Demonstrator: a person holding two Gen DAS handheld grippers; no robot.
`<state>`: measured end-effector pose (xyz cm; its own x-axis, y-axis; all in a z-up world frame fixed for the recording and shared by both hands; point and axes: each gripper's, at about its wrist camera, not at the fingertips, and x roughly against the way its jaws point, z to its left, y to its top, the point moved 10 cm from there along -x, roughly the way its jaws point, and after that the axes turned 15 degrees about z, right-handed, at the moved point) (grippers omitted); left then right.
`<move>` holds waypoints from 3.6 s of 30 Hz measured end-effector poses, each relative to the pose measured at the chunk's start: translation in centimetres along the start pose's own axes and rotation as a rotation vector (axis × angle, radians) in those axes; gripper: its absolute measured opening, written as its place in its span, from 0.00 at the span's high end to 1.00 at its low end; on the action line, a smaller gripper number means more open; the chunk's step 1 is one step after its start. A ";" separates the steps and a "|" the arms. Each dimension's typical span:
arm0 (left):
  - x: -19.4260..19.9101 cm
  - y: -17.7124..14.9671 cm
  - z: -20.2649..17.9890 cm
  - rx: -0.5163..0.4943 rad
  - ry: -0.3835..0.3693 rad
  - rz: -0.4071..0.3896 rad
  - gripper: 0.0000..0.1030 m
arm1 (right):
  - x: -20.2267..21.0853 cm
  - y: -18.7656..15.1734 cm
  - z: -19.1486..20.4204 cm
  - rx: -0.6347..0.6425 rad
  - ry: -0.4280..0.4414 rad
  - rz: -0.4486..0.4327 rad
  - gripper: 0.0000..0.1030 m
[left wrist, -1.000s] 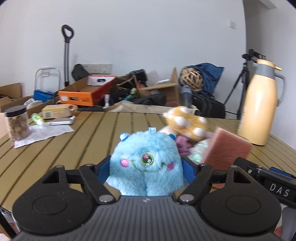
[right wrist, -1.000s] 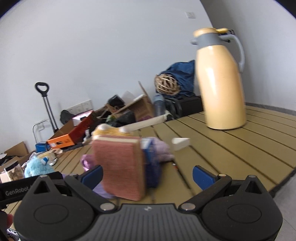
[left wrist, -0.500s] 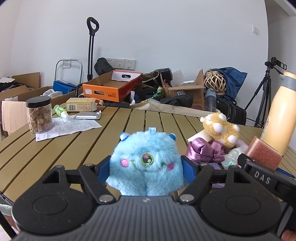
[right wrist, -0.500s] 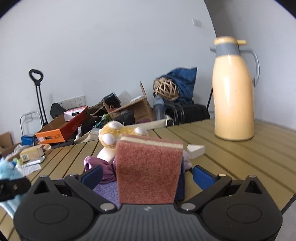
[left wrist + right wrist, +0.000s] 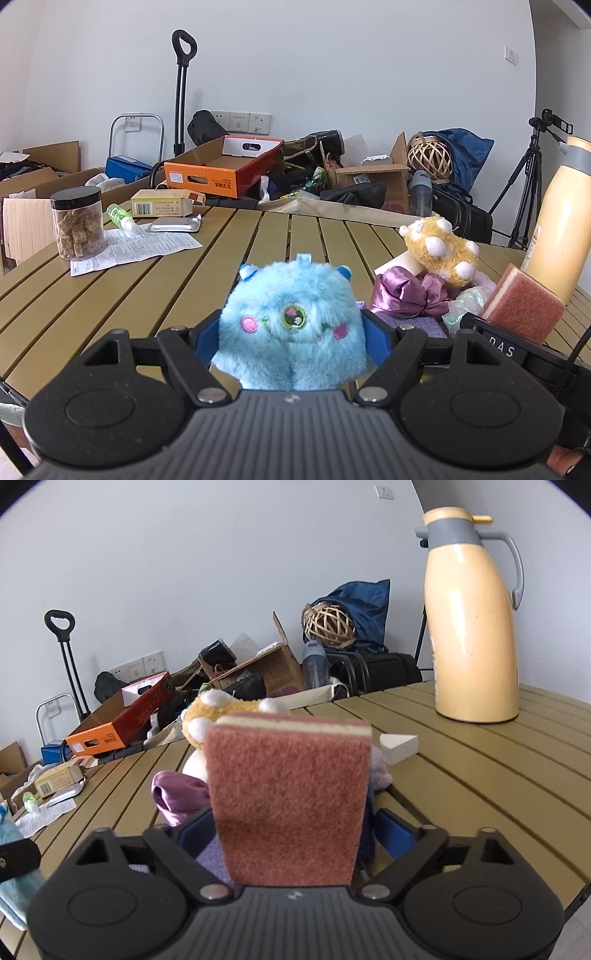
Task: Collect trash
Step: 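Lift the blue plush with the left gripper while the right gripper lifts the pink sponge, then carry the blue plush over the black bin and open the left gripper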
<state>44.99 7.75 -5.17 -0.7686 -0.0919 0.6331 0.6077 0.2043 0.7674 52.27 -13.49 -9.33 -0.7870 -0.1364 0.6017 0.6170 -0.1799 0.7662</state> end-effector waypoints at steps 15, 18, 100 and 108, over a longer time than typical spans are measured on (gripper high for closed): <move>0.2 -0.5 -1.9 -0.028 -0.031 0.009 0.24 | 3.3 -0.2 1.2 0.098 0.056 -0.029 0.30; 0.1 -0.9 -2.5 -0.046 -0.030 0.012 0.24 | 4.3 -0.4 1.4 0.129 0.074 -0.018 0.30; 2.0 -29.8 -2.0 -0.309 0.019 0.643 0.24 | 12.0 -31.6 -10.0 0.194 -0.063 0.744 0.31; 0.7 -30.1 -3.1 -0.312 0.009 0.690 0.24 | 10.9 -30.2 -11.5 0.151 -0.093 0.738 0.31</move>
<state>26.79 -1.50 -27.57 -0.1921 -0.0511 0.9800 0.9798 -0.0674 0.1885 25.07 -20.70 -28.49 -0.1703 -0.0861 0.9816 0.9825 0.0621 0.1759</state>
